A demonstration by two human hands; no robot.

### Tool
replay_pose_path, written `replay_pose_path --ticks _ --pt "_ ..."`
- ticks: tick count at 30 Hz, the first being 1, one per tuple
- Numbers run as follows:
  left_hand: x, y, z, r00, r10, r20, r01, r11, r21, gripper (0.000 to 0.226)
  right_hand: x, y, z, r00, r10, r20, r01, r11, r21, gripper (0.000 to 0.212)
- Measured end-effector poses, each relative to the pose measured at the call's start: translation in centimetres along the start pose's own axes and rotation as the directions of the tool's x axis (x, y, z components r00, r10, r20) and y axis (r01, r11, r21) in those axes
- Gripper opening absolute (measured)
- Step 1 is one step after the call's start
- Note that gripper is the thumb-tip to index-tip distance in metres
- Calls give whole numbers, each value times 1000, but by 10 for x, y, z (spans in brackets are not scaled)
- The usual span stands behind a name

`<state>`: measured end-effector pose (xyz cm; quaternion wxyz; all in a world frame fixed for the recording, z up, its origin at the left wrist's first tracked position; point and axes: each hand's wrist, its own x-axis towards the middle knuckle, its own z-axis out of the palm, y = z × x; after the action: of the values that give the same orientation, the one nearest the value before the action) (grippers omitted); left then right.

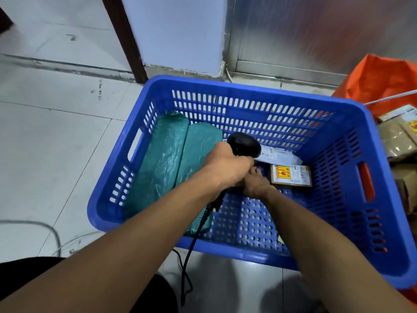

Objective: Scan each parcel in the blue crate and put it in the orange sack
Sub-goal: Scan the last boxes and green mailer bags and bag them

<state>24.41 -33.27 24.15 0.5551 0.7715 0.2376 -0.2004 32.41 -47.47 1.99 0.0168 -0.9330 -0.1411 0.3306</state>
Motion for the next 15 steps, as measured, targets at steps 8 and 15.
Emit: replay_pose_path --ticks 8,15 --pt "5 6 4 1000 17 10 -16 999 -49 20 1 3 19 992 114 -56 -116 993 -26 91" --pt "-2 12 1 999 42 3 -42 999 -34 18 -22 25 12 997 74 12 -75 992 100 116"
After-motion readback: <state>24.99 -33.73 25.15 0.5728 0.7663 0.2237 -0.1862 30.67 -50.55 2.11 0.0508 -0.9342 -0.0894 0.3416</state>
